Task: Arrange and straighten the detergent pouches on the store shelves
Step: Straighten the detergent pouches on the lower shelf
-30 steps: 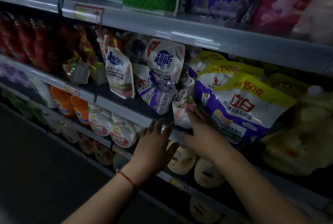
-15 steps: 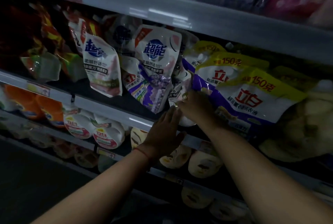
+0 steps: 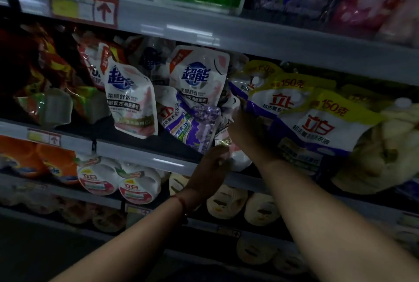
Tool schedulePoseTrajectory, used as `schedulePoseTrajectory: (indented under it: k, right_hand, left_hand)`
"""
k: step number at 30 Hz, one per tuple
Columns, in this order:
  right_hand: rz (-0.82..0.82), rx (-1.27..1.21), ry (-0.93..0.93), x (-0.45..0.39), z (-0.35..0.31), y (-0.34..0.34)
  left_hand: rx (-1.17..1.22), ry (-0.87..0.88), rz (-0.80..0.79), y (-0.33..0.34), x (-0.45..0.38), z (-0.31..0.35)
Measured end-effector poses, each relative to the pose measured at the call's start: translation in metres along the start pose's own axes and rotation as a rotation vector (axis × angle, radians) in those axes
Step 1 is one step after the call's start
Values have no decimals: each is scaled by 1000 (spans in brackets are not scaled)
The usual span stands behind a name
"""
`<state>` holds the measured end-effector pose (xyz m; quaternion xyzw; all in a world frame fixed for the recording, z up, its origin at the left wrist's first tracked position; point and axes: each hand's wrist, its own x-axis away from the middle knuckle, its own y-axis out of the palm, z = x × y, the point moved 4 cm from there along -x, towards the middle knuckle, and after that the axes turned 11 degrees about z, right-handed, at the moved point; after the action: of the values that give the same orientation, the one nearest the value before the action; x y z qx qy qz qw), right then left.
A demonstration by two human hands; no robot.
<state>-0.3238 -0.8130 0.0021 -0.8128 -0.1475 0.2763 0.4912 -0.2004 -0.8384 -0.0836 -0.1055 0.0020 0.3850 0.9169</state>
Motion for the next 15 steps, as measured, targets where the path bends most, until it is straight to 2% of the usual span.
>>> schedulePoseTrajectory:
  k: [4, 8, 13, 15]
  right_hand:
    - [76, -6, -17, 13, 10, -5]
    - [182, -50, -63, 22, 19, -24]
    - [62, -8, -17, 42, 14, -51]
    - [95, -8, -78, 59, 12, -60]
  left_hand:
    - [300, -332, 12, -3, 0, 8]
    - [467, -480, -49, 4, 4, 17]
    - [493, -635, -208, 14, 9, 30]
    - [528, -666, -259, 17, 11, 35]
